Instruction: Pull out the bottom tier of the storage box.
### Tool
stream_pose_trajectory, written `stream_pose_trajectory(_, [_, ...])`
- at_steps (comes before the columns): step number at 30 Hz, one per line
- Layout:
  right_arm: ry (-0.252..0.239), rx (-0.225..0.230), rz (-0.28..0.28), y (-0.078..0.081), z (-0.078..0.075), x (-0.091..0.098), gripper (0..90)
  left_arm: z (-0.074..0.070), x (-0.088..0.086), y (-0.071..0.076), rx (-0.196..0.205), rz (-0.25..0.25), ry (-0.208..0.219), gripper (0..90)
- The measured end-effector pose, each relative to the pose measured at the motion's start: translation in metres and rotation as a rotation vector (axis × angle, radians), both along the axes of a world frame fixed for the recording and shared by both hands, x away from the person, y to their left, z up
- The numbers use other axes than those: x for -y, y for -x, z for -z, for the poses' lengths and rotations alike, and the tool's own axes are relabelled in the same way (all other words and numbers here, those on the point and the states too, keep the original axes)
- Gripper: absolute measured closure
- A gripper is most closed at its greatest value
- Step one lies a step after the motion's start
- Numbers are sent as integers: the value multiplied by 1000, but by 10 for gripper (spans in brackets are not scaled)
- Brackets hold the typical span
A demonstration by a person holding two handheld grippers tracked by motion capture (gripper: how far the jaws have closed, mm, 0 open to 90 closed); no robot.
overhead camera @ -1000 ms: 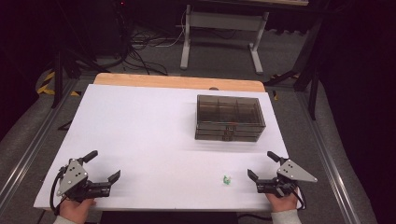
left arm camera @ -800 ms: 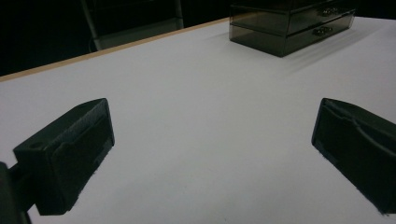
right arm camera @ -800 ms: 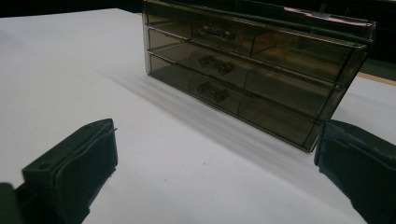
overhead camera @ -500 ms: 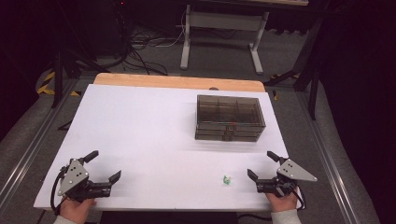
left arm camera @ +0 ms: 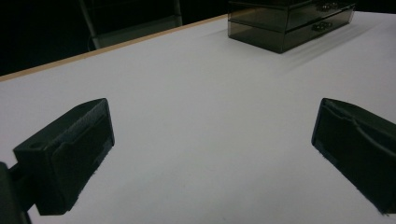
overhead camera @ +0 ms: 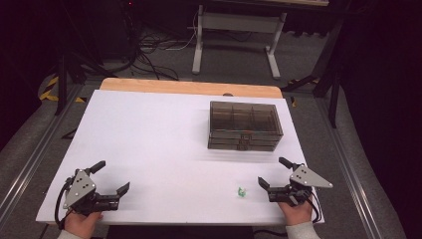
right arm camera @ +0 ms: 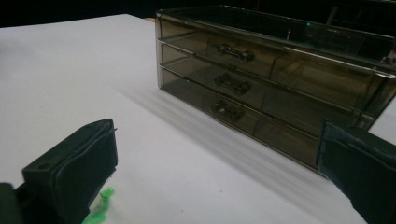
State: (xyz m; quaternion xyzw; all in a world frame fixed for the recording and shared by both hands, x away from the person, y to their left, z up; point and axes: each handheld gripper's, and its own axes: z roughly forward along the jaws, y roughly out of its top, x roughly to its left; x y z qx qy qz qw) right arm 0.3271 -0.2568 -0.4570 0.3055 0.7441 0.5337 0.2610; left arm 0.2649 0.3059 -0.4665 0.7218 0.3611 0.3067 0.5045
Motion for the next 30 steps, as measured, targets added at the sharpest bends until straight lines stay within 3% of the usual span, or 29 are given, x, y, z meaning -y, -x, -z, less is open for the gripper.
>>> stream_pose_trajectory(30, [26,3,-45,-23,-7,-33,8,0,0,0,3,0,-5,2])
